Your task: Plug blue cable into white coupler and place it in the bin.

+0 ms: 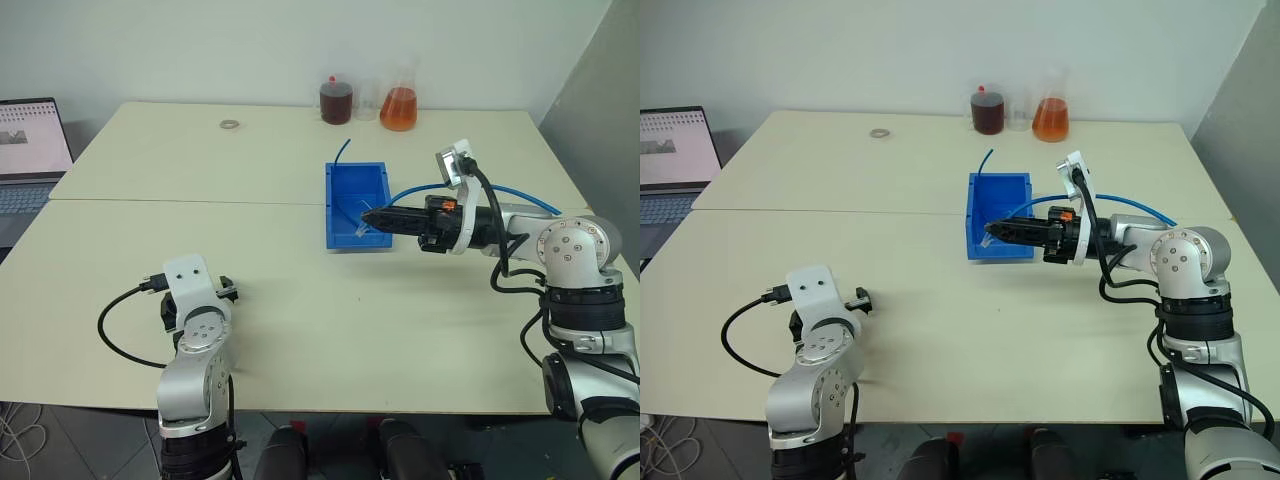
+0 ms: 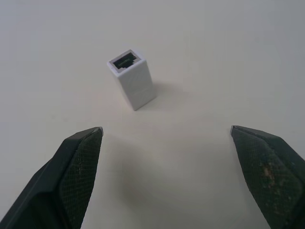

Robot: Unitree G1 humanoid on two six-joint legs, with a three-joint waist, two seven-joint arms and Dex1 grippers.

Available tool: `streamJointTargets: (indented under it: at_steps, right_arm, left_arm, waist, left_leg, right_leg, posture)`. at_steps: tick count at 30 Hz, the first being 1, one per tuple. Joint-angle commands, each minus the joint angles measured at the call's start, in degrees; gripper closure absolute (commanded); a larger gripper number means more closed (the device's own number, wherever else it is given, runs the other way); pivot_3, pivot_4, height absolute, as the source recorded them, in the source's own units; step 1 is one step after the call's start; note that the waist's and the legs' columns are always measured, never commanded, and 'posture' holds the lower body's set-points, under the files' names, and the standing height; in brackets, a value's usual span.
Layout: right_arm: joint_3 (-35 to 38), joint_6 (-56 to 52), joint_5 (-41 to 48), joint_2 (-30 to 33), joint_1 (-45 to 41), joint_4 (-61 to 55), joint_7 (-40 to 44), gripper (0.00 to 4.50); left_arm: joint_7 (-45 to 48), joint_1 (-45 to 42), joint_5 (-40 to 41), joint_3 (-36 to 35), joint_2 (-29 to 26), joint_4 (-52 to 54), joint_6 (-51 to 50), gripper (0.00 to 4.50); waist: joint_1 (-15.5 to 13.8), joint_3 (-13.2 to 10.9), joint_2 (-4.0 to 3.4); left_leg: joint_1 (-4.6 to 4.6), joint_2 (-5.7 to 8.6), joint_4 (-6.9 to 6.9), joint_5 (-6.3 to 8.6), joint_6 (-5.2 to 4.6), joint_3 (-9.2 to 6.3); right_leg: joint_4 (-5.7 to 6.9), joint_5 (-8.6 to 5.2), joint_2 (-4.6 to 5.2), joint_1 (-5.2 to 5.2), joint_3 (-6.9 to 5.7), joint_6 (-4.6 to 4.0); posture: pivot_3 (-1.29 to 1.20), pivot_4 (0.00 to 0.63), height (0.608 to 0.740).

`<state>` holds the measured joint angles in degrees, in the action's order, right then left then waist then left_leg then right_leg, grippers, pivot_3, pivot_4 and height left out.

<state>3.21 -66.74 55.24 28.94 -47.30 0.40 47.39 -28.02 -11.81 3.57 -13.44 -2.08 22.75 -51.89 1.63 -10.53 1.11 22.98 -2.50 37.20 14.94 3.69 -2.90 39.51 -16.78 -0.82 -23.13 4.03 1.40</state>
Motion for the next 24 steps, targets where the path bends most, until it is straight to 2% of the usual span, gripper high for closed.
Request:
streamJointTargets:
  at_steps: [1, 14, 24]
  right_arm:
    - [1.33, 0.27, 0.2, 0.56, -1.42, -0.54, 0.76, 4.34]
    - [1.26, -0.18, 0.2, 1.35, -0.89, -1.81, 0.62, 4.34]
    - [1.79, -0.43, 0.5, 1.46, -0.59, -2.36, -0.29, 4.34]
  left_arm:
    - [-1.37, -1.44, -2.02, -3.02, 0.67, -1.14, 1.8, 0.01]
    - [0.76, -7.71, -0.09, -8.84, 1.38, -12.19, 8.53, 0.01]
    - [0.7, -9.84, 1.7, -11.54, 2.8, -14.41, 10.23, 0.01]
  waist:
    - [0.07, 0.0, 0.0]
    - [0.03, 0.01, 0.01]
    - [0.03, 0.01, 0.01]
  left_leg:
    - [0.0, 0.0, 0.0, 0.0, 0.0, 0.0]
    - [-0.01, 0.02, 0.02, 0.0, 0.01, 0.0]
    - [-0.02, 0.02, 0.04, -0.01, 0.01, 0.0]
  right_leg:
    - [0.01, 0.0, 0.0, 0.0, 0.0, 0.0]
    - [0.05, 0.0, 0.0, 0.0, -0.01, 0.0]
    - [0.11, 0.0, 0.0, 0.0, -0.01, 0.0]
  posture:
    - [0.0, 0.15, 0.74]
    - [0.0, 0.15, 0.74]
    - [0.0, 0.15, 0.74]
